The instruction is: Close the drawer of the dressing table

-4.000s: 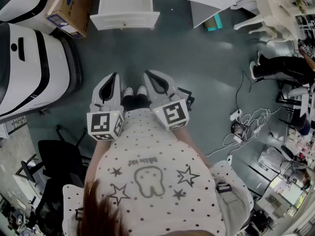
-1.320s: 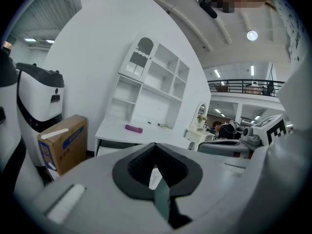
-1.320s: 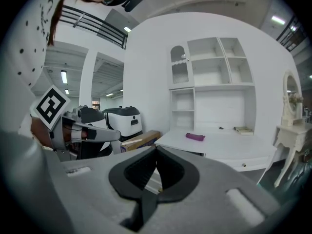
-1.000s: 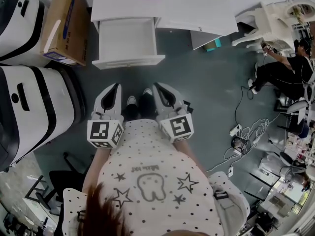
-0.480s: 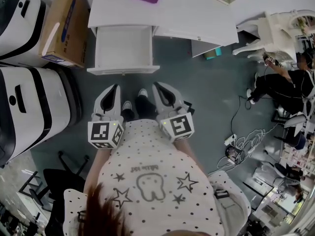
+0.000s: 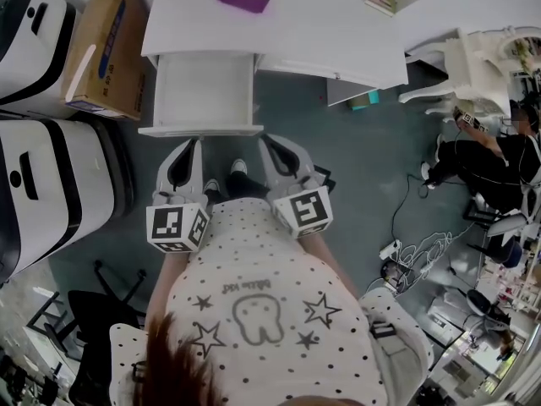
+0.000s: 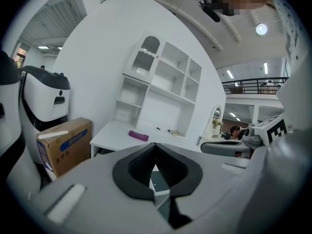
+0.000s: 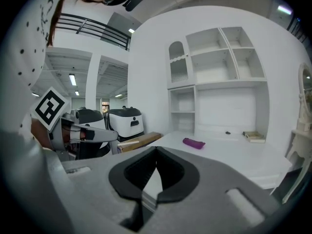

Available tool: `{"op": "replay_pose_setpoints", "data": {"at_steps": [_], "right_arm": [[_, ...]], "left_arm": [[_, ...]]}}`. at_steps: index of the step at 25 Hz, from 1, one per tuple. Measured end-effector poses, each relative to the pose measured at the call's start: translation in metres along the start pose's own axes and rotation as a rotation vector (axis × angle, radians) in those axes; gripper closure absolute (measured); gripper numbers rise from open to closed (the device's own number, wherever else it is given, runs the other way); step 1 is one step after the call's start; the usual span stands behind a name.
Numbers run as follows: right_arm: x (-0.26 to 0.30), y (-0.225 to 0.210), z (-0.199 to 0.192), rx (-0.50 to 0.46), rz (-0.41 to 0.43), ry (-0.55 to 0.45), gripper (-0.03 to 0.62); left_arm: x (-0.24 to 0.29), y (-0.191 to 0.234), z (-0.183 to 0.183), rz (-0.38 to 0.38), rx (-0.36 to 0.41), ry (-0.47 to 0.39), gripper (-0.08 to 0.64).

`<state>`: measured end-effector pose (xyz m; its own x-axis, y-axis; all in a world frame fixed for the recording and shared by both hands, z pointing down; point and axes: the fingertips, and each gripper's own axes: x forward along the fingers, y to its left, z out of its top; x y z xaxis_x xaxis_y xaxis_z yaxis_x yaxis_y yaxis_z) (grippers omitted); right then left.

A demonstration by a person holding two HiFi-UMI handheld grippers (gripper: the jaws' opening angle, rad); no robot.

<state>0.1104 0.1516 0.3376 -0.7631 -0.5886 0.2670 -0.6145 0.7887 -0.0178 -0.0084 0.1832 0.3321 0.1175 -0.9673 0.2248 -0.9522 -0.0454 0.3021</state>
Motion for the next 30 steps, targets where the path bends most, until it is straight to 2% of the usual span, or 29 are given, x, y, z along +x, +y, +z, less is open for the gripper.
{"op": "replay_pose_setpoints", "data": {"at_steps": [3,8,14,24,30], "right_arm": [[0.003,-0.008,0.009,-0.008,0.021,-0.01,0.596],[0.001,-0.028,0.003,-0.019,0.031,-0.015,0.596],[0.005,-0.028,-0.001,-0.005,0.048,-0.006,0.597],[0.027,-0.041,-0.001,0.001,-0.005,0.006,0.597],[0.05,-0.048,0.016,0.011,-0.048,0.022,0.596]], "left_arm": [[0.004,0.01,0.015,0.028,-0.017,-0.035,0.566],[0.003,0.027,0.036,0.088,0.056,-0.093,0.565],[-0.007,0.047,0.046,0.161,0.054,-0.131,0.565],[0.02,0.055,0.056,0.103,0.054,-0.117,0.565],[0.044,0.072,0.073,0.063,0.055,-0.092,0.566]]}}
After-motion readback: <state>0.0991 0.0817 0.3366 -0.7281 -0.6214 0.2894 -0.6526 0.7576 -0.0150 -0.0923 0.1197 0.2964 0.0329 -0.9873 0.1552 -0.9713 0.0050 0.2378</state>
